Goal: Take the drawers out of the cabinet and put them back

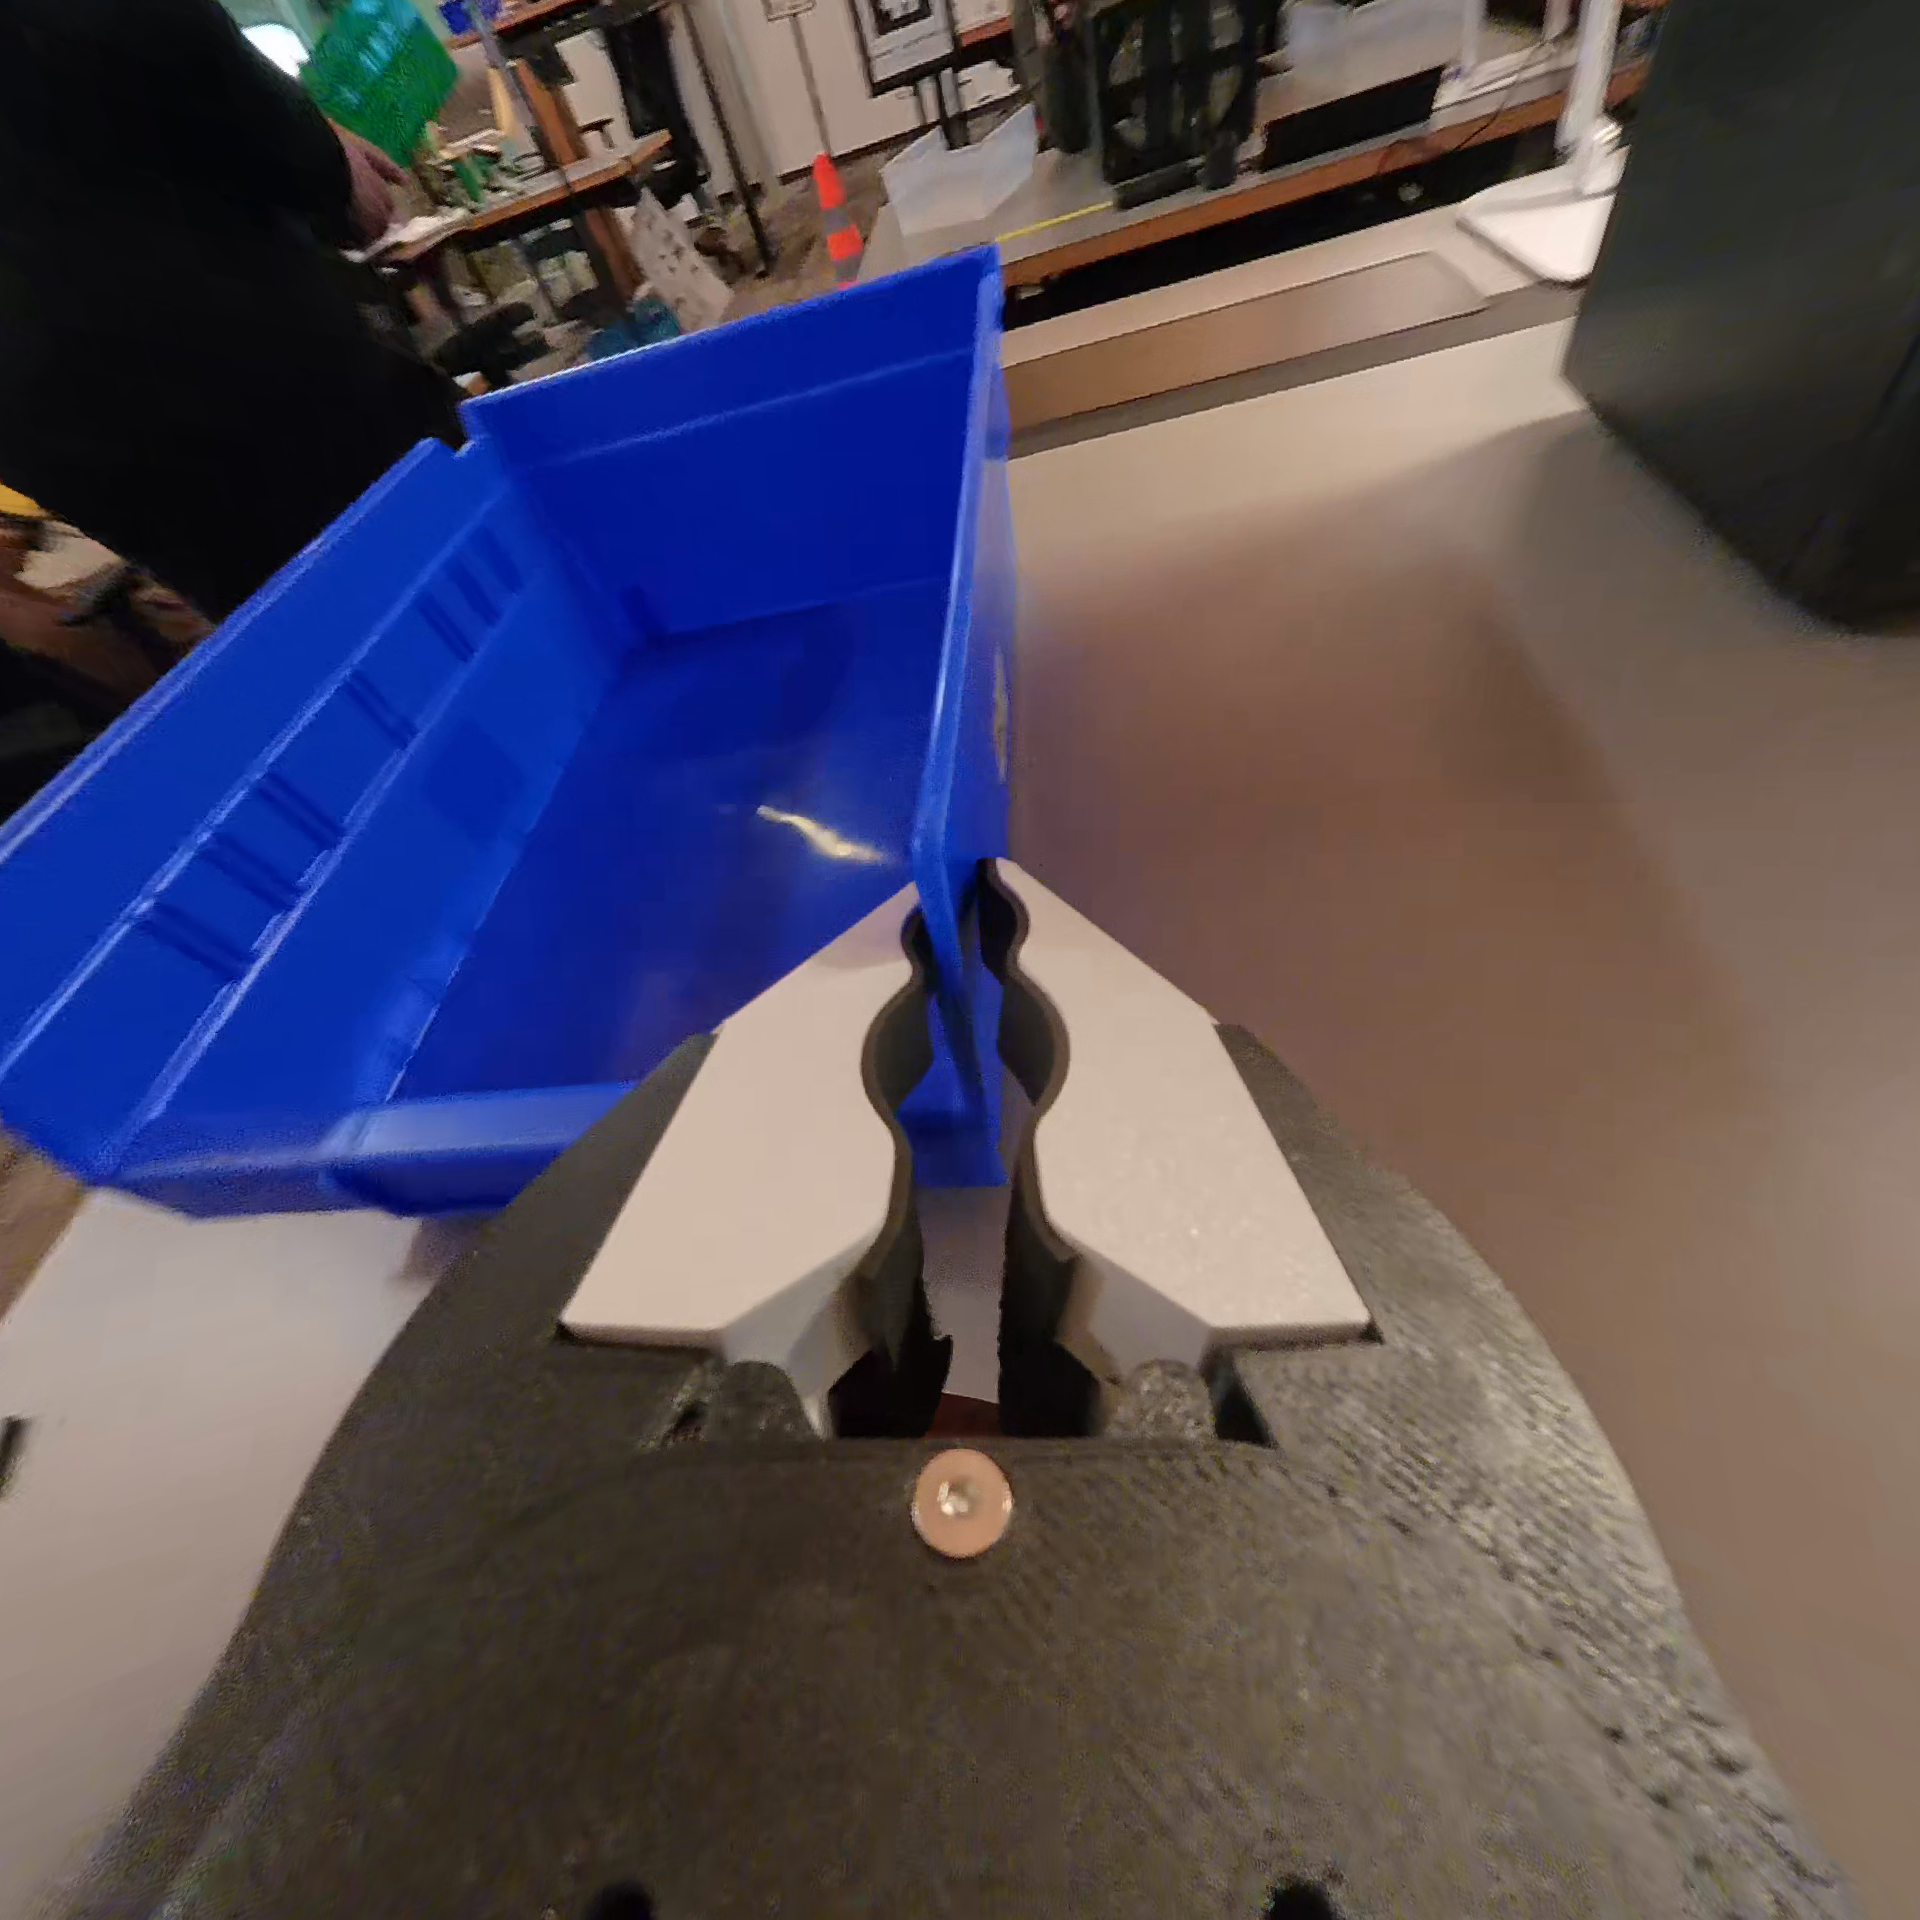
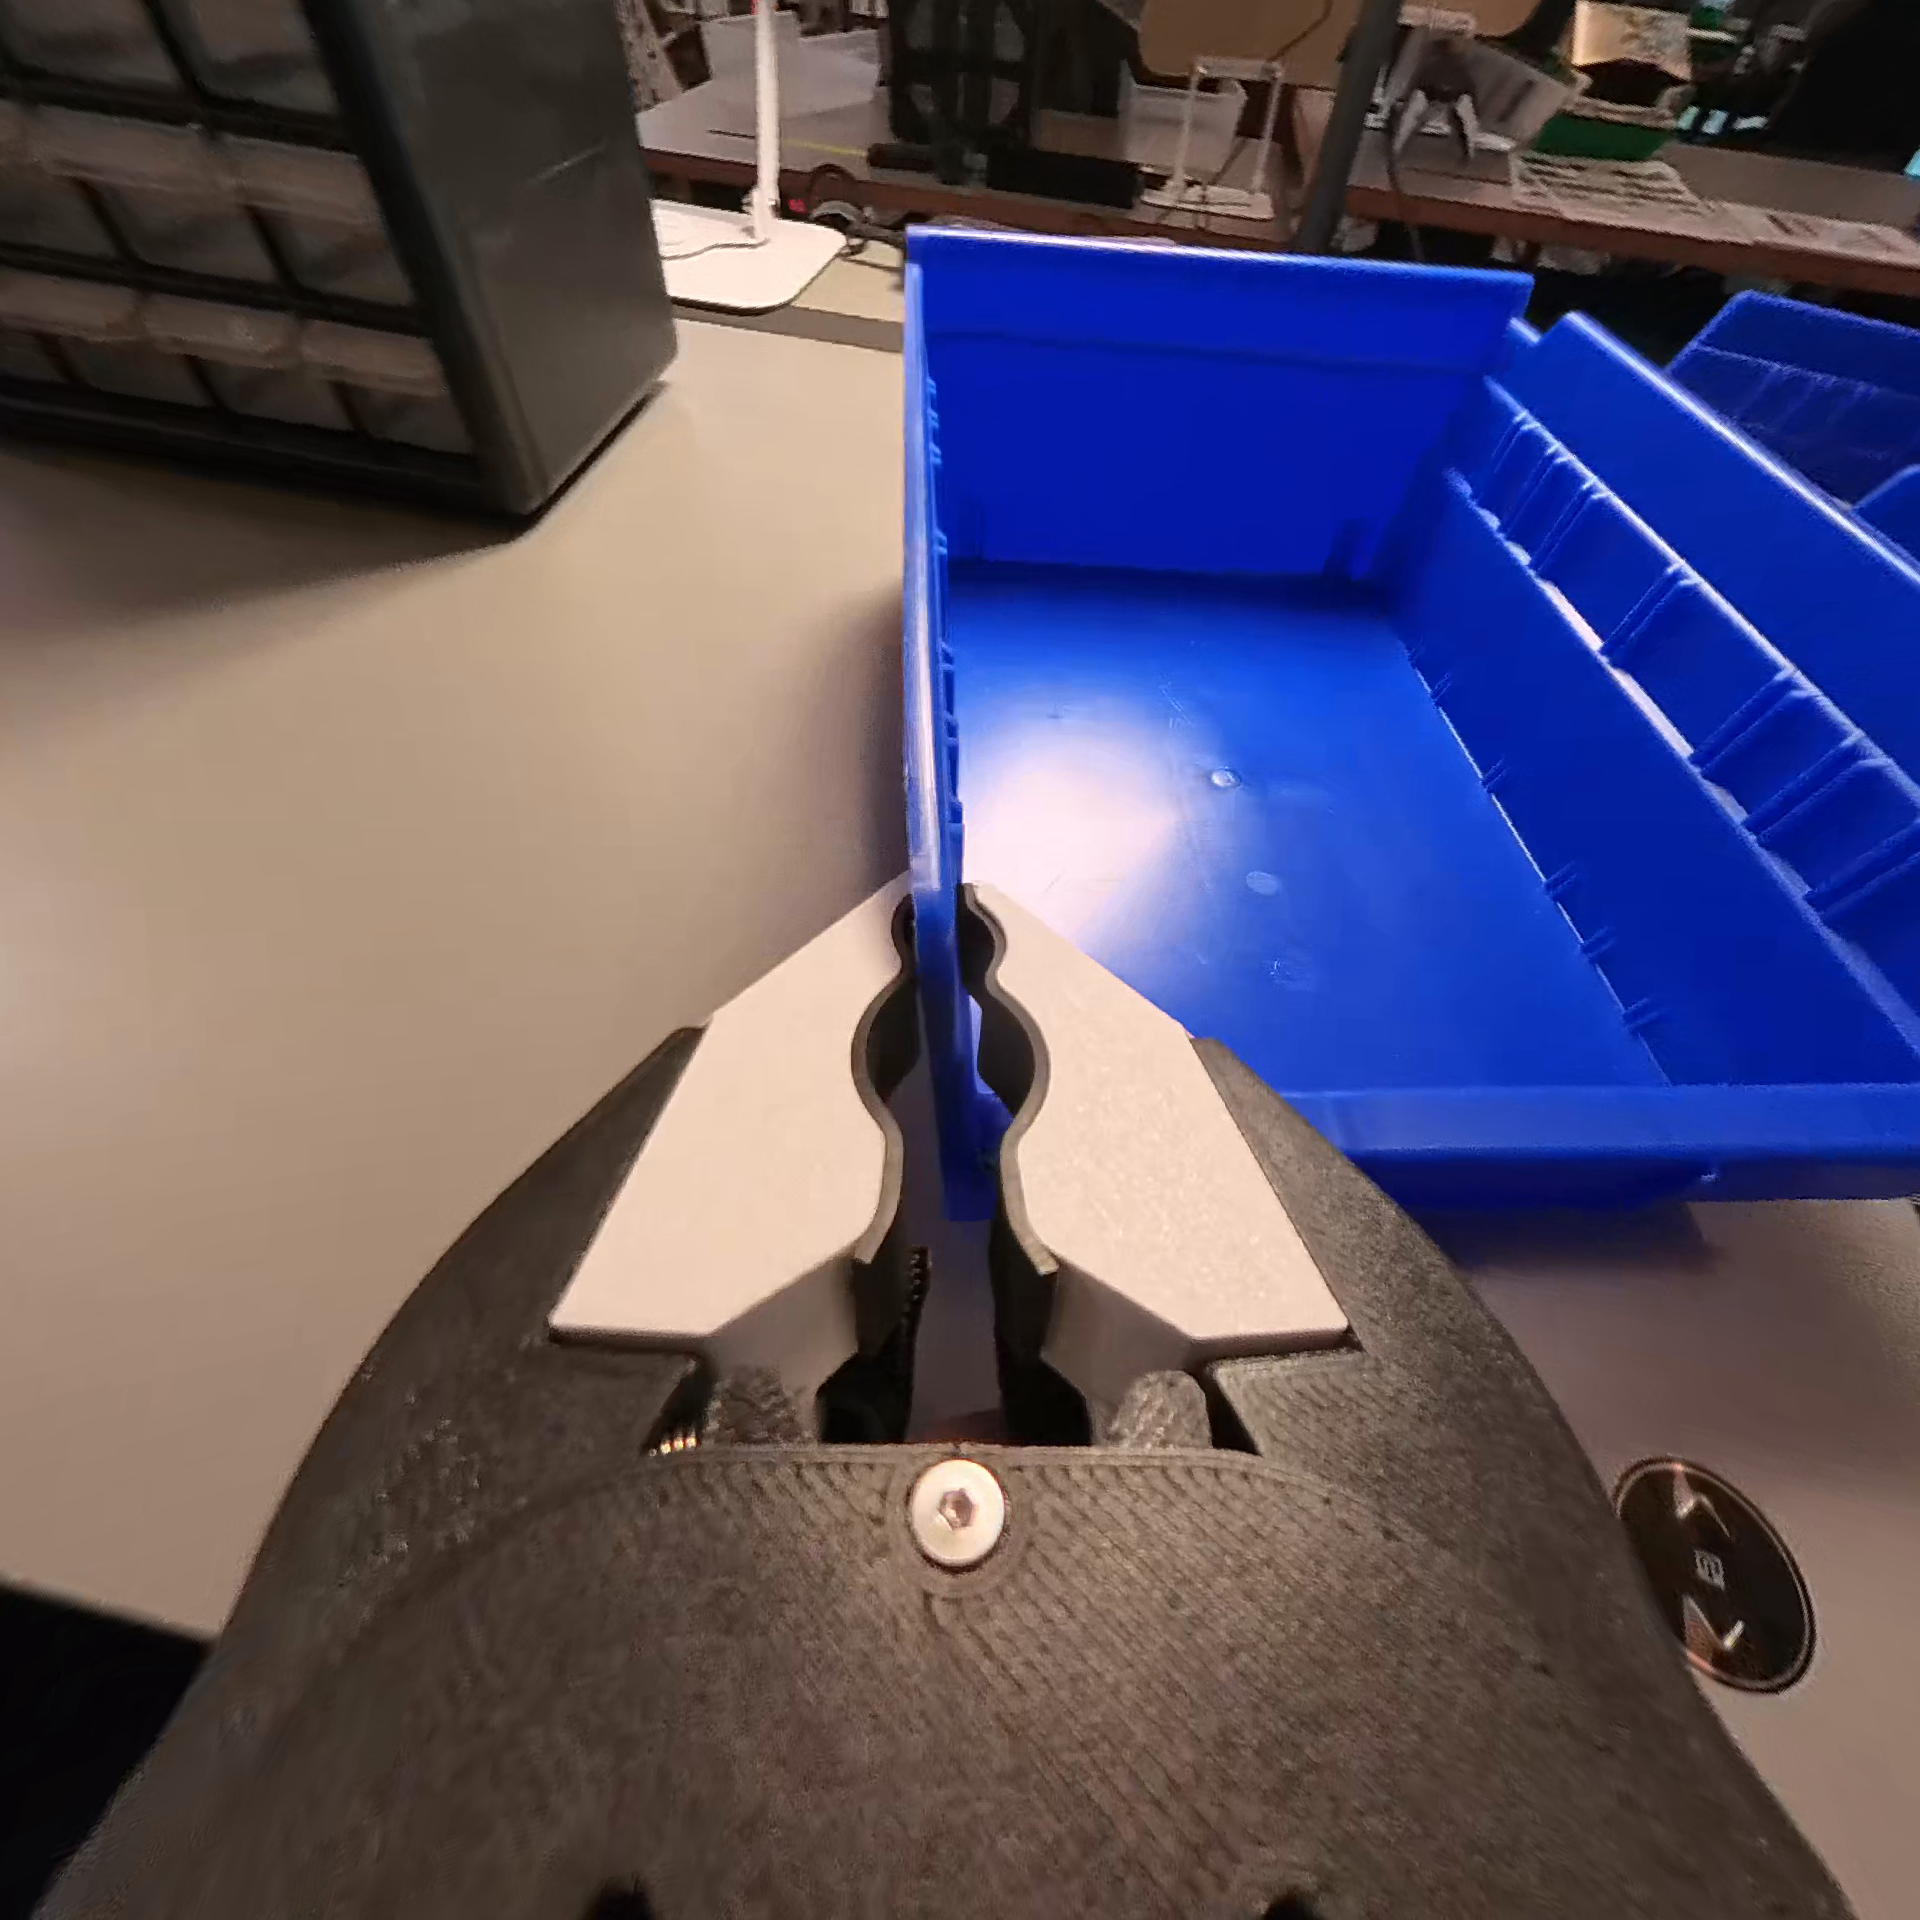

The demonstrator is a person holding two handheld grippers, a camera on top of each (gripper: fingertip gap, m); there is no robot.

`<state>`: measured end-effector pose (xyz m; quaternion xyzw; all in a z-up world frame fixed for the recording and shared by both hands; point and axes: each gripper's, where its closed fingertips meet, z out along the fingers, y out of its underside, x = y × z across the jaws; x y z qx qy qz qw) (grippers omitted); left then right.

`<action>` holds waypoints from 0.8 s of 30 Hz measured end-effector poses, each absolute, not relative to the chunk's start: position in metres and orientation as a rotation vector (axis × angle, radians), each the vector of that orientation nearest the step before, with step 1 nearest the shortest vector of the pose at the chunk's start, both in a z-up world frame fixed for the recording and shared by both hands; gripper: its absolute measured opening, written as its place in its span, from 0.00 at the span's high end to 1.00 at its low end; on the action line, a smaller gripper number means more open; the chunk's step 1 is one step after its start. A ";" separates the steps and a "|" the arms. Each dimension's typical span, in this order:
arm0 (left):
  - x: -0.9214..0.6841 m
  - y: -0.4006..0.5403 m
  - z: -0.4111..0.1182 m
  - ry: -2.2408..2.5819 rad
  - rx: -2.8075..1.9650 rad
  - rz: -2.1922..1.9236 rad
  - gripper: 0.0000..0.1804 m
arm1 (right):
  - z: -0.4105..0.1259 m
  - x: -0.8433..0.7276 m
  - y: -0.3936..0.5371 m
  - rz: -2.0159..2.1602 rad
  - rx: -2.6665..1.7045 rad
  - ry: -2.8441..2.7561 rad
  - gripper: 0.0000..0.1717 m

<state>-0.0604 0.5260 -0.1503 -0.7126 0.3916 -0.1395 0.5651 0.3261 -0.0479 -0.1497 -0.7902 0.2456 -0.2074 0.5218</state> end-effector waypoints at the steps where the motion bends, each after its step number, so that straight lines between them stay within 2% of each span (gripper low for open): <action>1: -0.059 0.518 -0.149 0.929 -1.674 -0.374 0.99 | -0.150 0.320 -0.050 -0.488 -1.898 0.568 0.97; 24: -0.145 0.281 -0.059 1.117 -1.271 -1.288 1.00 | -0.150 0.176 -0.045 -0.180 -1.977 0.008 0.97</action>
